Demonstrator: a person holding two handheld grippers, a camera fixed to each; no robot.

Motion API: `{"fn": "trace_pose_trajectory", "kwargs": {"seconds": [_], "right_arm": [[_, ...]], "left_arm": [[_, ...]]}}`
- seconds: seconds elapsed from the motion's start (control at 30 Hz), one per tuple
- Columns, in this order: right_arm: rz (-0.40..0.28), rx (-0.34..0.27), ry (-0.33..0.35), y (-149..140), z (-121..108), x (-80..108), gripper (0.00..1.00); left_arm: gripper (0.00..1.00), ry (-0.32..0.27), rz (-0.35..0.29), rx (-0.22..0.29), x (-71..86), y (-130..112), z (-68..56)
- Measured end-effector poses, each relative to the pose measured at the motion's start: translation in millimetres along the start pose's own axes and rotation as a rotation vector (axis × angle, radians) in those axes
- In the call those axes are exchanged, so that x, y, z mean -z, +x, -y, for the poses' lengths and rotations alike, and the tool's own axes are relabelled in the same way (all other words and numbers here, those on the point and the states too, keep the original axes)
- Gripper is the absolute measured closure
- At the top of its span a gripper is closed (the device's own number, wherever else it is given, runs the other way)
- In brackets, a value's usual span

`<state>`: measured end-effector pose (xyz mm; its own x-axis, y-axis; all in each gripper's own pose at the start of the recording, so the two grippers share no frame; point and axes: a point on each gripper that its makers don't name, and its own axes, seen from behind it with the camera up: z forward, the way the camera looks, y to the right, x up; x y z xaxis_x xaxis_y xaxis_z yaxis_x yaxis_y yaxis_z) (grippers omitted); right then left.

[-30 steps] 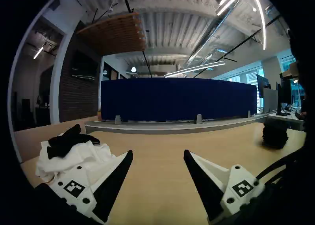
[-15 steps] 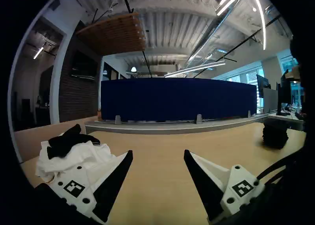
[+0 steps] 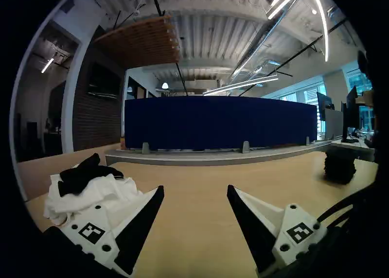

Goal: Fold towel

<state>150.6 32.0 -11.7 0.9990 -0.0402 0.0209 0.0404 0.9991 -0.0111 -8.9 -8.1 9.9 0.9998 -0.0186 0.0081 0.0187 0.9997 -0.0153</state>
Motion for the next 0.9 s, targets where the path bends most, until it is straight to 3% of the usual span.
{"fn": "trace_pose_trajectory", "kwargs": {"seconds": [0.5, 0.9], "right_arm": [[0.021, -0.032, -0.032, -48.7, -9.7, 4.9, 0.0], [0.044, -0.057, -0.031, -86.6, -7.7, -10.1, 0.0]], "left_arm": [[0.04, 0.0, 0.0, 0.0, 0.0, -1.5, -0.6], [0.03, 0.0, 0.0, 0.0, -0.6, -2.0, -0.4]]}}
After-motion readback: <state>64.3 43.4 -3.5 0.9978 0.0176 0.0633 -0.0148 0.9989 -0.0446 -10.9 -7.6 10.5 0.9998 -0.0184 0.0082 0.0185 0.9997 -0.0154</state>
